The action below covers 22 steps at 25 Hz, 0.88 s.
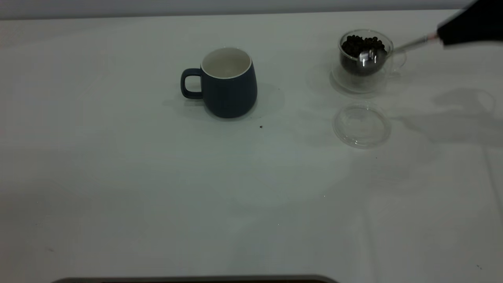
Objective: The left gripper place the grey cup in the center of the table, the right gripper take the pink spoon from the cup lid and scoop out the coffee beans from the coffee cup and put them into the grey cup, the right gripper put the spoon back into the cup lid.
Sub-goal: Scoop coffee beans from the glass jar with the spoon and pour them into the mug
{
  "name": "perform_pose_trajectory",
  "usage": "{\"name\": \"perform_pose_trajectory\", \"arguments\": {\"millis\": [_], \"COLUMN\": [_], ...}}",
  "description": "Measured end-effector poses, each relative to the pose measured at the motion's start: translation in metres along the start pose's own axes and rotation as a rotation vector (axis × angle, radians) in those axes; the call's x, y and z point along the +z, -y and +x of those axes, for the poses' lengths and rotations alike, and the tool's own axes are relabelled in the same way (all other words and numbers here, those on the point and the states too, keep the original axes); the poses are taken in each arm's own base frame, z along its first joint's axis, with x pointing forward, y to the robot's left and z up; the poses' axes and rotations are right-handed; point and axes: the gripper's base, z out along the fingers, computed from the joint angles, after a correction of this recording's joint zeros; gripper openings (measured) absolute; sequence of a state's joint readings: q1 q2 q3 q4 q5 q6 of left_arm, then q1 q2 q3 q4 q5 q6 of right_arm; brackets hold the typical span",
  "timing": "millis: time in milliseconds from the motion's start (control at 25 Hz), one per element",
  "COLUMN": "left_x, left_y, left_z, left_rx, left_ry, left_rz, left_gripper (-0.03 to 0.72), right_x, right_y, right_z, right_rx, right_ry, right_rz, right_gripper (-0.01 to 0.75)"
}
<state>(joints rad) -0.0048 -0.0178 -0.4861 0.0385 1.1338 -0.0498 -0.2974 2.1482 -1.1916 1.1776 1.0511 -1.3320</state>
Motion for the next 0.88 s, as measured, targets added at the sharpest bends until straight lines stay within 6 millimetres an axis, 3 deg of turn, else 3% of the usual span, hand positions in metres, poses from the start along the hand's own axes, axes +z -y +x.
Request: {"name": "perform_pose_trajectory", "arguments": {"millis": [160,320,560,880], "left_x": [0.000,0.000,0.000,0.000], "left_y": [0.000,0.000,0.000,0.000], "left_z": [0.000,0.000,0.000,0.000], "left_rx": [0.000,0.000,0.000,0.000], "left_ry": [0.000,0.000,0.000,0.000], "left_rz": [0.000,0.000,0.000,0.000], "left_gripper": [0.567,0.567,0.567,0.567], "right_x": [-0.007,0.003,0.033,0.047], "right_y": [0.002,0.015,0.040,0.055], "right_z": [-0.031,-0.045,-0.042,-0.036], "right_rx": [-0.019,0.014,0.096,0.185], "right_ry": [0.069,0.095,0.081,0.109], "right_rz": [0.062,0.114,0.132,0.135], "right_gripper": [0.096,0.096,0.096,0.096]}}
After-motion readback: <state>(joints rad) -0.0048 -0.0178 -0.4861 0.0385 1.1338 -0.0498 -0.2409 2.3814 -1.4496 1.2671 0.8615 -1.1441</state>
